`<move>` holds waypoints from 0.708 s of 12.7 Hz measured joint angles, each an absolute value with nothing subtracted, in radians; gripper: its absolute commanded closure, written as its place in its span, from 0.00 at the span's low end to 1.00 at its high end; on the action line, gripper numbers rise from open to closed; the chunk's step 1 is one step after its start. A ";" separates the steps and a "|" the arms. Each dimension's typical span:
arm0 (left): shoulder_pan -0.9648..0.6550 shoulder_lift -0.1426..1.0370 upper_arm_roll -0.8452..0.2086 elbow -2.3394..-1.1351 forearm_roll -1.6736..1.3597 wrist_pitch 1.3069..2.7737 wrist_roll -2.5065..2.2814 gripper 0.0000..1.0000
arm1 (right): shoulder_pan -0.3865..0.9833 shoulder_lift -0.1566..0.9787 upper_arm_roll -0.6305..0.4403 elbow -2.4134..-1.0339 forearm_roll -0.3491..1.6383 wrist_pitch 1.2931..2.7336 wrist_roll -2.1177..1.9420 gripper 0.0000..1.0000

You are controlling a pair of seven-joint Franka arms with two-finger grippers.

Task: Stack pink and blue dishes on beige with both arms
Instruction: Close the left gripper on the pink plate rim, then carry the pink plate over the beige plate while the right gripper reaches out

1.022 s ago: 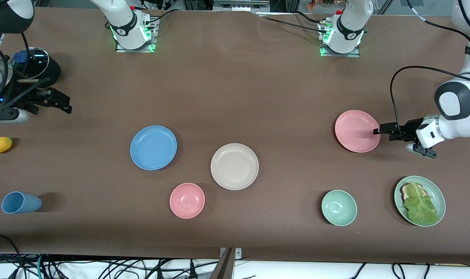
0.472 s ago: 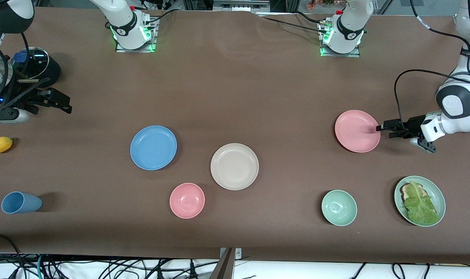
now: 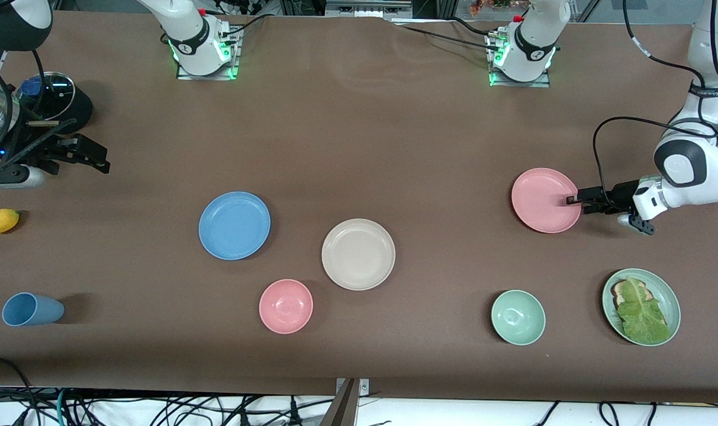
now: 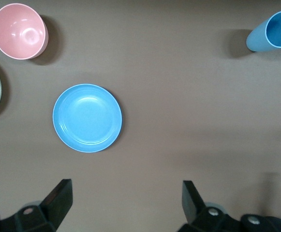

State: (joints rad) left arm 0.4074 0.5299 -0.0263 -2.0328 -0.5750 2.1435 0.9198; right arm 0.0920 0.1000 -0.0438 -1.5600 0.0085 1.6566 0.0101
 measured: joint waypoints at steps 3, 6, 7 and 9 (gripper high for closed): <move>0.408 0.535 -0.026 -2.033 -0.579 2.147 0.926 1.00 | 0.092 0.100 -0.044 -1.560 0.008 1.657 0.010 0.00; 0.408 0.536 -0.027 -2.033 -0.579 2.144 0.931 1.00 | 0.092 0.100 -0.044 -1.560 0.008 1.657 0.010 0.00; 0.408 0.536 -0.028 -2.032 -0.579 2.139 0.931 1.00 | 0.092 0.100 -0.044 -1.560 0.008 1.658 0.010 0.00; 0.408 0.536 -0.028 -2.026 -0.579 2.131 0.932 1.00 | 0.093 0.100 -0.043 -1.560 0.008 1.659 0.010 0.00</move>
